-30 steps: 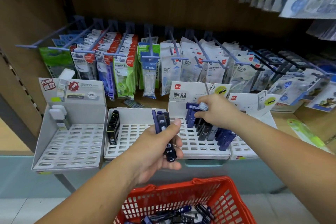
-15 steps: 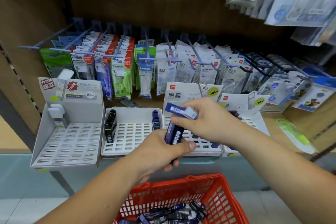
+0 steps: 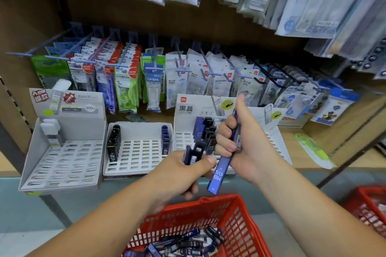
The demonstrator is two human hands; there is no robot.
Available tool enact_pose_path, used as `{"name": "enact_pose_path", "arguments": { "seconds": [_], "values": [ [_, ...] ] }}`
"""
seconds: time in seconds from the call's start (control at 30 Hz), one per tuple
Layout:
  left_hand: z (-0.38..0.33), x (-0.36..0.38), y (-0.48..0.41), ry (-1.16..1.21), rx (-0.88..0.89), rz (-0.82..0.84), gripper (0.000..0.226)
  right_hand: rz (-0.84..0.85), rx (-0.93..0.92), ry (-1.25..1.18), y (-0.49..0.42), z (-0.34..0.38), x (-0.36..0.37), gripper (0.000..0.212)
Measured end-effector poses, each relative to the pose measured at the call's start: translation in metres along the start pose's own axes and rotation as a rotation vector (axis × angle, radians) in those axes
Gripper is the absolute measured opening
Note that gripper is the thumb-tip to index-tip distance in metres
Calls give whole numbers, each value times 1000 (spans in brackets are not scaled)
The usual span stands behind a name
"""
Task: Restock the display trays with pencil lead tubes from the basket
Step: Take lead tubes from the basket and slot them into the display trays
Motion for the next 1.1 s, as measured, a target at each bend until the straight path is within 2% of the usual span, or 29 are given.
{"name": "enact_pose_path", "arguments": {
  "seconds": [0.1, 0.17, 0.27, 0.33, 0.43, 0.63, 0.83, 0.97, 1.1],
  "values": [
    [0, 21, 6, -32, 14, 123, 28, -10, -36, -93, 0, -1, -2, 62],
    [-2, 26, 8, -55, 17, 155, 21, -18, -62, -70, 0, 2, -7, 59],
    [-1, 13, 6, -54, -10, 67, 24, -74, -177, 145, -1, 15, -26, 48],
    [0, -1, 4, -78, -18, -24, 33, -101, -243, 279, 1, 25, -41, 32],
    [-5, -13, 2, -102, 21, -129, 29, -101, -253, 391, 0, 25, -60, 19],
    [-12, -18, 5, -120, 24, -151, 27, 92, -169, 684, 1, -7, -61, 26],
    [-17, -19, 1, 57, 93, -229, 14, 216, -70, 700, 2, -20, -61, 27],
    [-20, -17, -4, 174, 103, -278, 12, 348, -1, 627, 11, -26, -54, 26],
    [-19, -13, -9, 224, 90, -289, 11, 381, -3, 600, 14, -23, -54, 29]
  ]
}}
Point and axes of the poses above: each hand's wrist, its own y-axis away from the middle knuckle, its own x-axis out of the palm, z = x × y, the point moved 7 cm from there along -y, towards the middle knuckle, and after that the axes turned 4 degrees about -x, right-handed, at the moved point
